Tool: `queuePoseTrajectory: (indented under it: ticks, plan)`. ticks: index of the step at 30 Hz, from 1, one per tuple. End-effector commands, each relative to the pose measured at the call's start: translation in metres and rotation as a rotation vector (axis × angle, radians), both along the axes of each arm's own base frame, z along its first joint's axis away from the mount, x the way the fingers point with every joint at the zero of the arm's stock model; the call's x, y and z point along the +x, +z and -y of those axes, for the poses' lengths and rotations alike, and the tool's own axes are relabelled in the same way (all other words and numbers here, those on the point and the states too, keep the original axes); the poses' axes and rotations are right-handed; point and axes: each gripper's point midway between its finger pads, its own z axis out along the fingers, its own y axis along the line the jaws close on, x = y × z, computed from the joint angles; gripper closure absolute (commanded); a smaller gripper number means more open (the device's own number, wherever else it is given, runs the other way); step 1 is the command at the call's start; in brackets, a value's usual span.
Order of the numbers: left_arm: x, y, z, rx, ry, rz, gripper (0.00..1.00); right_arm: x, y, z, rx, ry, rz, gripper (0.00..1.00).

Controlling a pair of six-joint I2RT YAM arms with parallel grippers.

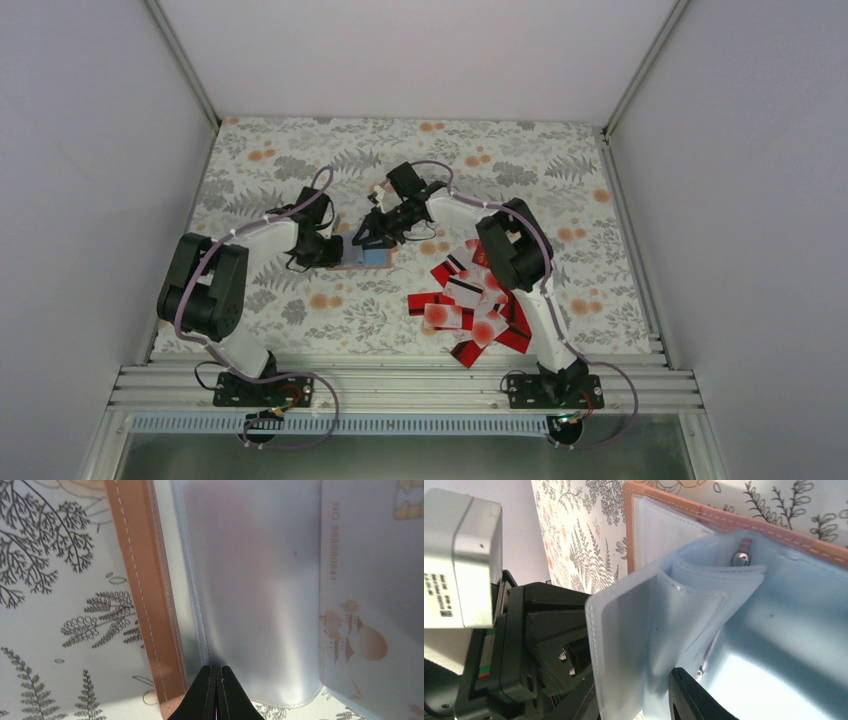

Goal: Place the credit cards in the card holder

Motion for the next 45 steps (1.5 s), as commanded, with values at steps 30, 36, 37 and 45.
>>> queuePoseTrajectory:
  ticks: [30, 36, 37, 45]
  plan:
    - [0.010, 0.118, -0.007, -0.078, 0.072, 0.211, 0.57, 0.020, 0.074, 0.083, -0.281, -0.057, 0.460, 0.58]
    - [0.021, 0.126, 0.014, -0.160, 0.006, 0.266, 0.09, 0.003, 0.076, 0.163, -0.506, -0.195, 0.529, 0.51]
    - [0.020, 0.125, 0.019, -0.163, -0.013, 0.266, 0.08, -0.002, 0.071, 0.175, -0.539, -0.216, 0.513, 0.46]
    - [-0.005, 0.126, 0.104, -0.278, -0.285, 0.281, 0.16, -0.053, 0.041, 0.241, -0.632, -0.356, 0.344, 0.11]
